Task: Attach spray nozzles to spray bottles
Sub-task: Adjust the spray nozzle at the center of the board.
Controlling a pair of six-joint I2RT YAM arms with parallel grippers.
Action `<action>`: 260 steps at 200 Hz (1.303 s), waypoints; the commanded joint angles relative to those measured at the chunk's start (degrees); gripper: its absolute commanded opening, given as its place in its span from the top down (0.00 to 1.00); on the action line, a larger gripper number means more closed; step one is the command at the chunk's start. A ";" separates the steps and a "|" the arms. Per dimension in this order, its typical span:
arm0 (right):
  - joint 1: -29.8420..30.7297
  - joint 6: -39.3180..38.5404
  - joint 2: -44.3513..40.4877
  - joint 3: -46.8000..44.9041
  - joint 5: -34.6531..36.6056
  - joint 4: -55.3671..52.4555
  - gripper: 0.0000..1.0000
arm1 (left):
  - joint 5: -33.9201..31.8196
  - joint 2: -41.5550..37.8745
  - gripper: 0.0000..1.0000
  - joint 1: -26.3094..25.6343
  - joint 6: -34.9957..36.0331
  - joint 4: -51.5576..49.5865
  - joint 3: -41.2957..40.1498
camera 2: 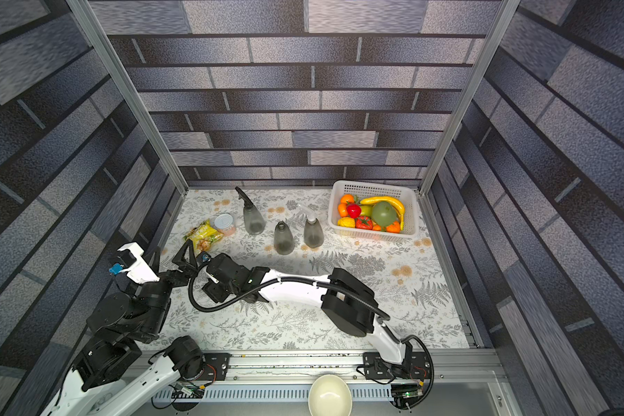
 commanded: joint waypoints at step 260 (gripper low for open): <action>-7.27 2.59 6.59 7.67 -3.67 -22.38 0.79 | 5.93 3.42 0.00 0.33 -2.88 -0.24 -0.97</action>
